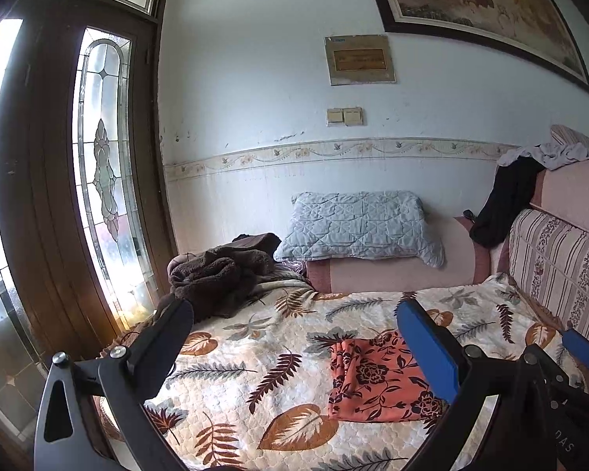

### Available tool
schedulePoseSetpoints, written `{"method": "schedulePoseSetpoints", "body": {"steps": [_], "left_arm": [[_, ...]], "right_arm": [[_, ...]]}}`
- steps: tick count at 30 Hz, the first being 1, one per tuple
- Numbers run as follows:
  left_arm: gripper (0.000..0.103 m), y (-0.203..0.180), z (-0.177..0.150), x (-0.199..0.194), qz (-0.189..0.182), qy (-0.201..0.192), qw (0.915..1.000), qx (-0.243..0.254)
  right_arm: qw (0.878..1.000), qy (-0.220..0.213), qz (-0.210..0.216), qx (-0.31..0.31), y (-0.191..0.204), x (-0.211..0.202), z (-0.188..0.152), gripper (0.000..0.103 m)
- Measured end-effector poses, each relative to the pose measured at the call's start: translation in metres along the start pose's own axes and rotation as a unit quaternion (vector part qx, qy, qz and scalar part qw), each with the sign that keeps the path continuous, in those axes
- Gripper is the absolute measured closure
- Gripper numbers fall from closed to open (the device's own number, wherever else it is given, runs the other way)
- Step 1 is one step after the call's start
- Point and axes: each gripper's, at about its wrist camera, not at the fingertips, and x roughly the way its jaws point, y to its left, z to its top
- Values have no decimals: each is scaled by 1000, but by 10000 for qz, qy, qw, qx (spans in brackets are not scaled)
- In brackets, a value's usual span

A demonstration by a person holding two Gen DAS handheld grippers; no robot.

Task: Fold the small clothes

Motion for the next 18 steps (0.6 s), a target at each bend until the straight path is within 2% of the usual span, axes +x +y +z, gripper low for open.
{"method": "schedulePoseSetpoints", "body": {"steps": [18], "left_arm": [[0, 18, -3, -13, -70, -12, 9999, -124]], "right_arm": [[9999, -107, -48, -111, 17, -19, 2, 31]]}}
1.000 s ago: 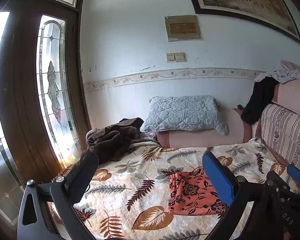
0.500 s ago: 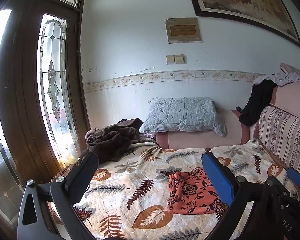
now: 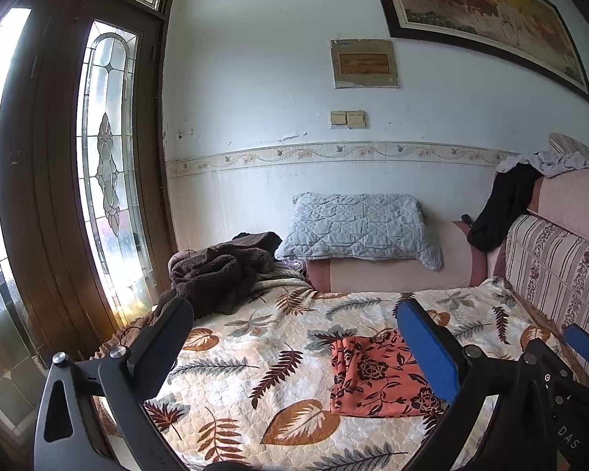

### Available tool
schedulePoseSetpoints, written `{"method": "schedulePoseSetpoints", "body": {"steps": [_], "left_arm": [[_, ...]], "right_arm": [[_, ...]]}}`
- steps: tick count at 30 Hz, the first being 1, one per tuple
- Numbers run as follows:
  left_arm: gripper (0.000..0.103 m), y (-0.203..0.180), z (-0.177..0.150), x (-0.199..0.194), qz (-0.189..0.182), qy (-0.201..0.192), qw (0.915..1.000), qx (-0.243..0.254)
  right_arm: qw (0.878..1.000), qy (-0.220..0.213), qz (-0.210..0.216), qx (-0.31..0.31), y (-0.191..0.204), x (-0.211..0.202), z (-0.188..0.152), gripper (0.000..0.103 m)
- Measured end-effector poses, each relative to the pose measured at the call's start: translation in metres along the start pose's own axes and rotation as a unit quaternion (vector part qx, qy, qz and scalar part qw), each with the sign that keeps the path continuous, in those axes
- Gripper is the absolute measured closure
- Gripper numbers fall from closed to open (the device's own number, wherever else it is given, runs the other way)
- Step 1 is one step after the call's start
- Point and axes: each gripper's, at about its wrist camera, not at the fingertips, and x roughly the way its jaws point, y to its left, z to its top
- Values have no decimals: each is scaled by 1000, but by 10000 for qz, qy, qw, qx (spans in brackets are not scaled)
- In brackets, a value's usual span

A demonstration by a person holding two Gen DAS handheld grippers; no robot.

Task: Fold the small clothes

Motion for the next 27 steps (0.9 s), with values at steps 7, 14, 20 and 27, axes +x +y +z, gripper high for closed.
{"method": "schedulePoseSetpoints", "body": {"steps": [7, 14, 20, 27], "left_arm": [[0, 3, 1, -4, -80, -14, 10000, 0], [0, 2, 1, -6, -74, -19, 10000, 3], [0, 3, -1, -3, -106, 29, 9999, 8], [0, -6, -2, 18, -116, 177, 9997, 92]], "right_arm": [[9999, -109, -41, 15, 7, -10, 3, 31], [9999, -125, -62, 4, 10, -13, 3, 31], [9999, -111, -66, -16, 12, -11, 3, 31], [10000, -7, -80, 10, 3, 11, 3, 31]]}}
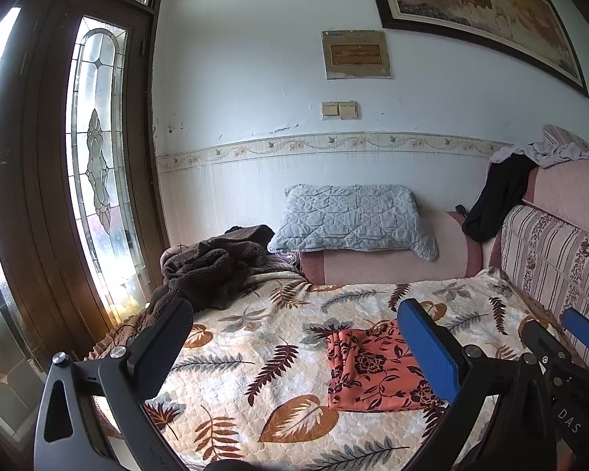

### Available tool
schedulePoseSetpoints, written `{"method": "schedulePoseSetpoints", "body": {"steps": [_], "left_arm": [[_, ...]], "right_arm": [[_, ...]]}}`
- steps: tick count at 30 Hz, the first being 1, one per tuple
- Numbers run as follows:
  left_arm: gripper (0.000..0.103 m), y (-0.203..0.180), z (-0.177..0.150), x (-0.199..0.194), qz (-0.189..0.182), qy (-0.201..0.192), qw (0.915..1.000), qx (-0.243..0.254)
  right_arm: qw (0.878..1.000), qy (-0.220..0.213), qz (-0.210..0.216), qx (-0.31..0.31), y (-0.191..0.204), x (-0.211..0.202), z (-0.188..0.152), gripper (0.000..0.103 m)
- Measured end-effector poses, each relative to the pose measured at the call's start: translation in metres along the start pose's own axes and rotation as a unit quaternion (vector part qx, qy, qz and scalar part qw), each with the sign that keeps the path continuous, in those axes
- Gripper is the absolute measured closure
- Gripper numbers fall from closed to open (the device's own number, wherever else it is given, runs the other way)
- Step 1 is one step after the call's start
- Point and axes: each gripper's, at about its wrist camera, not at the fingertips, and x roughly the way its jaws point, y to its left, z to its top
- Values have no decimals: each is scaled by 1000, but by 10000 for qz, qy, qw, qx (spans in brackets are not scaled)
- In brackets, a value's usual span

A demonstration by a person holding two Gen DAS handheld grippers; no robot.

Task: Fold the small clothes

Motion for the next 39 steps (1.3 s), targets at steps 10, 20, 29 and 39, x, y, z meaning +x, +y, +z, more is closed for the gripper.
{"method": "schedulePoseSetpoints", "body": {"steps": [10, 20, 29, 39], "left_arm": [[0, -18, -12, 47, -121, 301, 9995, -18], [0, -27, -24, 58, -145, 376, 9990, 181], [0, -9, -24, 57, -85, 385, 9992, 9], [0, 14, -25, 60, -122, 339, 9991, -218]], "right_arm": [[9991, 356, -46, 242, -29, 49, -16, 31], [9991, 339, 15, 235, -27, 59, -25, 31], [9997, 137, -42, 193, -21, 45, -17, 31], [9997, 91, -84, -187, 8, 41, -13, 31]]}}
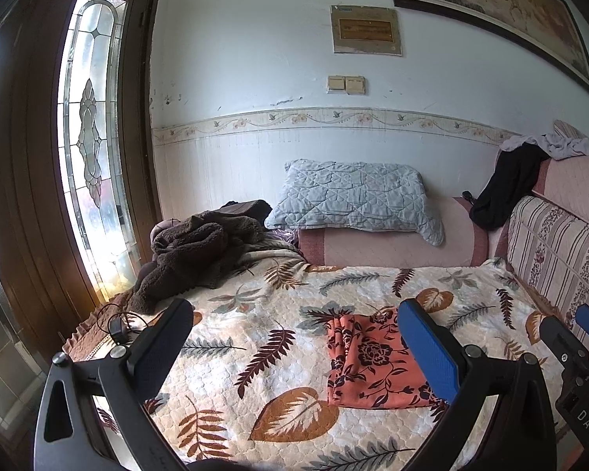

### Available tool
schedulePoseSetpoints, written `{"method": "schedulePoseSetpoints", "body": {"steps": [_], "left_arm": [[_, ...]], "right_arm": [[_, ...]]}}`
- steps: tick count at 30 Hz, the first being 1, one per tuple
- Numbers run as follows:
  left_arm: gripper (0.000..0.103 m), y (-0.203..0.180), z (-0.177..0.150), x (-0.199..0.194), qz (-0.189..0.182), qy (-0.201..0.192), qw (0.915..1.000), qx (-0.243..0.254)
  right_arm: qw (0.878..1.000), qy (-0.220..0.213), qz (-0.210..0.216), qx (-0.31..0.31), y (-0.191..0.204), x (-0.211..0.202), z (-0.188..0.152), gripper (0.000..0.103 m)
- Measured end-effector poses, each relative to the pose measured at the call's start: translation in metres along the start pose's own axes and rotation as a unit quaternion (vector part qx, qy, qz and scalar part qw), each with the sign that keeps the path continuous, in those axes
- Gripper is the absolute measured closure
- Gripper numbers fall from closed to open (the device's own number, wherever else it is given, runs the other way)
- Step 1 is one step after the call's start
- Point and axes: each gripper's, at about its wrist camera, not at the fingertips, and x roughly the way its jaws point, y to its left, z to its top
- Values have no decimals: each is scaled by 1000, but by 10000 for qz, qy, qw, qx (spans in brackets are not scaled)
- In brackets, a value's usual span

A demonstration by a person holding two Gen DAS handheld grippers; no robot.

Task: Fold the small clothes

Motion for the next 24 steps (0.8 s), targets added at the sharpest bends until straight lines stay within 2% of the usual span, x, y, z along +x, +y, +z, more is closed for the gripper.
{"method": "schedulePoseSetpoints", "body": {"steps": [9, 15, 24], "left_arm": [[0, 7, -5, 29, -84, 131, 9999, 0], [0, 8, -12, 58, -109, 435, 9990, -5], [0, 11, -16, 65, 10, 474, 9989, 11]], "right_arm": [[9999, 123, -85, -67, 8, 26, 2, 31], [9992, 399, -92, -1, 8, 51, -7, 31], [9988, 481, 30, -37, 14, 64, -16, 31]]}}
